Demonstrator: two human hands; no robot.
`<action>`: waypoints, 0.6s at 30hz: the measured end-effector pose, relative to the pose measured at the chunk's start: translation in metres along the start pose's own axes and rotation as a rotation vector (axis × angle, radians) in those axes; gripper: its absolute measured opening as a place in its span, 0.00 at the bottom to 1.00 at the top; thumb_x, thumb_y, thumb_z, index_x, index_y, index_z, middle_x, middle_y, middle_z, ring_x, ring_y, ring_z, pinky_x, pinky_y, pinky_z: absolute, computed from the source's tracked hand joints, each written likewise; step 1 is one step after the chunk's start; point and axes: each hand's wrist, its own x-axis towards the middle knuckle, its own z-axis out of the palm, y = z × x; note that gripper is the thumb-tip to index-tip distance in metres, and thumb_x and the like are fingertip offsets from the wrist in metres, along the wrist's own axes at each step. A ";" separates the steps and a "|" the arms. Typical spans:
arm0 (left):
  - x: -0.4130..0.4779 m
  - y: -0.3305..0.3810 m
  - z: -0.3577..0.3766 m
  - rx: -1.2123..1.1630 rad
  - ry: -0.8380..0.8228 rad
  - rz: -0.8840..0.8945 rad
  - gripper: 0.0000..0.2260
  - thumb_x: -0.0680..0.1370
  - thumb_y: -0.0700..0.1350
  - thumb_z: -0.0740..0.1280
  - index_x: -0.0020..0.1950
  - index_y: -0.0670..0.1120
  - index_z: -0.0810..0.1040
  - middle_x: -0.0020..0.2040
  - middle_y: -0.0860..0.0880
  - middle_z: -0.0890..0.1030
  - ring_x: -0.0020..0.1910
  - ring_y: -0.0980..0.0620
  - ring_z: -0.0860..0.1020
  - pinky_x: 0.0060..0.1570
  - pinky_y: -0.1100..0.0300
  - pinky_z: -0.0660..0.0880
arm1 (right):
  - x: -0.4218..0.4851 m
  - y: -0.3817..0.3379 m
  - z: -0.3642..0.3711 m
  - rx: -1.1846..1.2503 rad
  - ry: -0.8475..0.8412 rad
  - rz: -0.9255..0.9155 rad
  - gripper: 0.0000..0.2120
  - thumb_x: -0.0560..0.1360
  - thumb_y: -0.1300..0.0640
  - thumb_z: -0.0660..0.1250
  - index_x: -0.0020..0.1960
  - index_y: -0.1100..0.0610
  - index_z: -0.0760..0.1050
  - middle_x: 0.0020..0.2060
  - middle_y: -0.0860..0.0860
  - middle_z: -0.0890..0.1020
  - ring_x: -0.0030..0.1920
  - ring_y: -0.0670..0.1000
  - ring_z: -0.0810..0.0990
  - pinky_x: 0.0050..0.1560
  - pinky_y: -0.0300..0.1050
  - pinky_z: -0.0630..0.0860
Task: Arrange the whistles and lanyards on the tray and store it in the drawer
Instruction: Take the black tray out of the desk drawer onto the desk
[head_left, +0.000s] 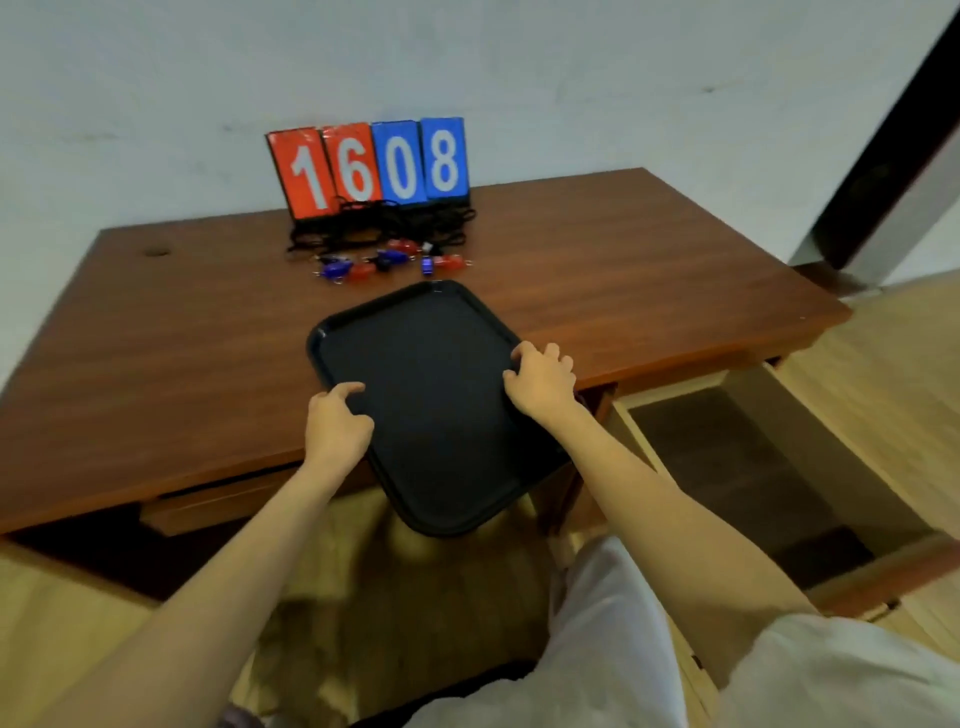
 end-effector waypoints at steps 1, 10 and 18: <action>-0.001 -0.005 -0.006 0.013 0.012 -0.019 0.24 0.75 0.30 0.60 0.69 0.47 0.69 0.69 0.39 0.67 0.29 0.48 0.72 0.23 0.60 0.66 | 0.004 -0.009 0.004 -0.013 -0.015 -0.029 0.14 0.80 0.52 0.59 0.64 0.55 0.68 0.65 0.59 0.65 0.64 0.64 0.63 0.65 0.59 0.64; -0.010 0.009 -0.049 0.478 -0.331 -0.109 0.12 0.80 0.47 0.61 0.58 0.41 0.73 0.59 0.39 0.75 0.42 0.47 0.76 0.50 0.54 0.77 | 0.061 -0.079 0.019 -0.324 -0.219 -0.340 0.24 0.80 0.57 0.57 0.75 0.52 0.59 0.78 0.54 0.46 0.77 0.58 0.41 0.70 0.71 0.41; 0.037 0.032 -0.048 0.603 -0.175 0.223 0.17 0.78 0.44 0.63 0.67 0.45 0.74 0.67 0.46 0.74 0.65 0.45 0.72 0.63 0.49 0.71 | 0.043 -0.084 0.032 -0.363 -0.125 -0.370 0.22 0.80 0.54 0.59 0.72 0.56 0.63 0.75 0.57 0.56 0.76 0.59 0.50 0.72 0.67 0.51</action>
